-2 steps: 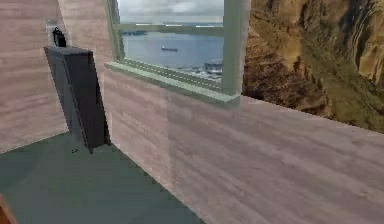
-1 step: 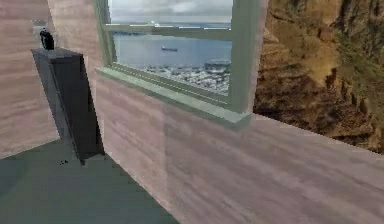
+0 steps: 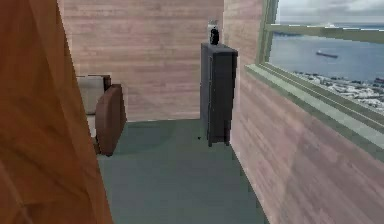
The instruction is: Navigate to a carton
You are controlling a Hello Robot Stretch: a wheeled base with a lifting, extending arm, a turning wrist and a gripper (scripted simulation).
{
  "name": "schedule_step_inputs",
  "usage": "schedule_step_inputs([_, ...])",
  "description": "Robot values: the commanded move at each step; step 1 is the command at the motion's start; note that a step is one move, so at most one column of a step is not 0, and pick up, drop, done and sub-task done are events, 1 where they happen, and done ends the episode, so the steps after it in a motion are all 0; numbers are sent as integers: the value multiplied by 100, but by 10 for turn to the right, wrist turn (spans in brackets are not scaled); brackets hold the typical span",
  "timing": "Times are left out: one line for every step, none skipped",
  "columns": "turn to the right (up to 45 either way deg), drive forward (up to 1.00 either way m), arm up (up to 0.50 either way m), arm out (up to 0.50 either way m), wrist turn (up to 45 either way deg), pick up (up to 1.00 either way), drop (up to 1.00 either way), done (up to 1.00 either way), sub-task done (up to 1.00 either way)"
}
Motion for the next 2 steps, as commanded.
schedule_step_inputs([0,60,0,0,0,0,0,0,0])
schedule_step_inputs([-450,0,0,0,0,0,0,0,0])
